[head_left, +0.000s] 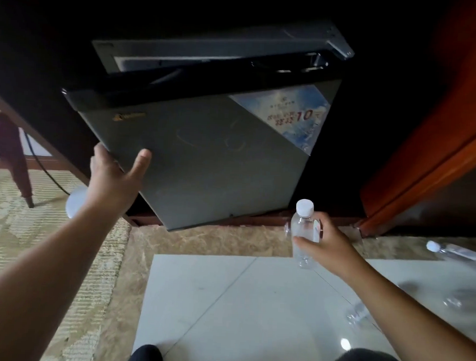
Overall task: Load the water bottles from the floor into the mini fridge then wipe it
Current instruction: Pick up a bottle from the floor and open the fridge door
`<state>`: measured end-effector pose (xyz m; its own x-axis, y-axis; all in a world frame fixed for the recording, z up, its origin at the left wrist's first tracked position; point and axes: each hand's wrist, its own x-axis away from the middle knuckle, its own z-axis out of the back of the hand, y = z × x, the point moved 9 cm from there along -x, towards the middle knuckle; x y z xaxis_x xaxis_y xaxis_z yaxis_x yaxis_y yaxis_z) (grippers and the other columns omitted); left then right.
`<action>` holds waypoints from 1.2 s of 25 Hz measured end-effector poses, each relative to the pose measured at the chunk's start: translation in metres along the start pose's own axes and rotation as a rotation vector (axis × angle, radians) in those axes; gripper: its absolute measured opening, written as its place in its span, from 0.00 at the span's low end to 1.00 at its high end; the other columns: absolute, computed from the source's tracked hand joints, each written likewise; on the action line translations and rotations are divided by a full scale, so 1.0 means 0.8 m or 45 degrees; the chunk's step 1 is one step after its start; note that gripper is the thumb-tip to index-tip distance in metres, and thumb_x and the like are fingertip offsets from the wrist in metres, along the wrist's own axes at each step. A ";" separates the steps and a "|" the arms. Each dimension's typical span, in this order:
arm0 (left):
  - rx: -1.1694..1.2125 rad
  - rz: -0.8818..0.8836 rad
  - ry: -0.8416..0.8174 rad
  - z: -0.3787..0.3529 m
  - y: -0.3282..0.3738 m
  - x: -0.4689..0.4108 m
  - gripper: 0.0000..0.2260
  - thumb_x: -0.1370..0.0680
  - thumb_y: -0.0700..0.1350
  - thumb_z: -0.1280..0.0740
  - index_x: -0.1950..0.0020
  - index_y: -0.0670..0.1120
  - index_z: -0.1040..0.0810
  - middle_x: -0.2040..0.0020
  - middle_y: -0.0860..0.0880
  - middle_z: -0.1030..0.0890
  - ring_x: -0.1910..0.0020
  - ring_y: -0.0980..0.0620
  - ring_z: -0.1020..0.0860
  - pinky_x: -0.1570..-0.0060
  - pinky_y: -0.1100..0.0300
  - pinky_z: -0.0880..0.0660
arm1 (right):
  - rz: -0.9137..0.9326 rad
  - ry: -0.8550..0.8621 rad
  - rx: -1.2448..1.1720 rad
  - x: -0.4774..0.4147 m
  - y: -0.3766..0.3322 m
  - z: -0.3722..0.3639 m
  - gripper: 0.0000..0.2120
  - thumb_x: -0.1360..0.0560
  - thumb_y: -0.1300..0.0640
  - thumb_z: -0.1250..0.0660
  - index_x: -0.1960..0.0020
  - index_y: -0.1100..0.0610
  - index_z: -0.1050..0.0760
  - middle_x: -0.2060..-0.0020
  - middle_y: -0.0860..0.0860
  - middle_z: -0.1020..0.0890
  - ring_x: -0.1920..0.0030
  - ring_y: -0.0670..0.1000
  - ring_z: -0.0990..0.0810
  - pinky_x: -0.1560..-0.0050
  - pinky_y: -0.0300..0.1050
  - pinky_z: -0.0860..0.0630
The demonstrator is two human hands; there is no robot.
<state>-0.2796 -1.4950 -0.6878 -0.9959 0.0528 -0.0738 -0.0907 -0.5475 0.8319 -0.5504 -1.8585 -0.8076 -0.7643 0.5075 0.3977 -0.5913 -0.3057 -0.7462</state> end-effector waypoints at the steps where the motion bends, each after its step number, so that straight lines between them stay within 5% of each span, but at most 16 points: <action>1: 0.066 0.027 0.007 -0.003 -0.007 -0.002 0.39 0.33 0.73 0.29 0.31 0.53 0.34 0.33 0.48 0.26 0.33 0.48 0.25 0.31 0.45 0.28 | -0.058 0.009 0.018 -0.003 0.019 0.004 0.24 0.29 0.46 0.25 0.37 0.42 0.32 0.43 0.45 0.21 0.42 0.50 0.22 0.50 0.46 0.27; 7: 0.179 0.055 0.036 -0.023 -0.015 -0.008 0.35 0.30 0.60 0.25 0.28 0.51 0.36 0.33 0.52 0.23 0.35 0.55 0.22 0.30 0.50 0.27 | -0.081 0.006 0.031 -0.030 0.040 -0.016 0.25 0.29 0.40 0.26 0.36 0.44 0.30 0.42 0.45 0.21 0.40 0.50 0.22 0.49 0.44 0.28; 12: 0.097 0.090 0.008 -0.004 -0.010 0.007 0.32 0.31 0.62 0.26 0.32 0.54 0.32 0.33 0.48 0.24 0.36 0.52 0.22 0.34 0.53 0.25 | 0.305 -0.313 -0.092 0.019 -0.097 -0.115 0.24 0.30 0.41 0.24 0.37 0.40 0.28 0.44 0.42 0.19 0.43 0.44 0.20 0.43 0.42 0.24; 17: 0.271 0.111 -0.253 0.018 0.018 0.045 0.13 0.17 0.52 0.35 0.33 0.56 0.29 0.43 0.60 0.19 0.52 0.72 0.19 0.50 0.61 0.24 | 0.561 -0.511 -0.157 0.110 -0.222 -0.196 0.26 0.30 0.40 0.25 0.35 0.38 0.30 0.42 0.40 0.21 0.42 0.40 0.22 0.43 0.41 0.23; 22: 0.250 0.133 -0.534 0.054 0.028 0.078 0.20 0.19 0.59 0.36 0.27 0.60 0.30 0.41 0.55 0.16 0.42 0.57 0.18 0.37 0.51 0.23 | 0.594 -0.562 -0.225 0.160 -0.278 -0.251 0.28 0.29 0.40 0.25 0.33 0.35 0.33 0.41 0.36 0.22 0.41 0.38 0.23 0.48 0.30 0.25; 27: 0.188 0.185 -0.765 0.093 0.035 0.110 0.24 0.21 0.64 0.39 0.26 0.61 0.29 0.35 0.59 0.20 0.40 0.62 0.21 0.34 0.59 0.28 | 0.655 -0.573 -0.239 0.199 -0.311 -0.289 0.26 0.28 0.41 0.26 0.33 0.36 0.31 0.38 0.34 0.21 0.36 0.37 0.24 0.36 0.37 0.26; 30: 0.177 0.224 -0.806 0.121 0.024 0.123 0.23 0.20 0.68 0.47 0.31 0.63 0.23 0.37 0.59 0.18 0.38 0.60 0.21 0.34 0.55 0.28 | 0.646 -0.561 -0.291 0.209 -0.324 -0.299 0.27 0.27 0.42 0.27 0.32 0.32 0.33 0.37 0.29 0.23 0.35 0.32 0.26 0.34 0.36 0.28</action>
<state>-0.3789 -1.4191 -0.6261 -0.7976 0.4756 0.3709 0.1163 -0.4820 0.8684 -0.4631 -1.5016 -0.6755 -0.9926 -0.0407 0.1140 -0.1026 -0.2171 -0.9707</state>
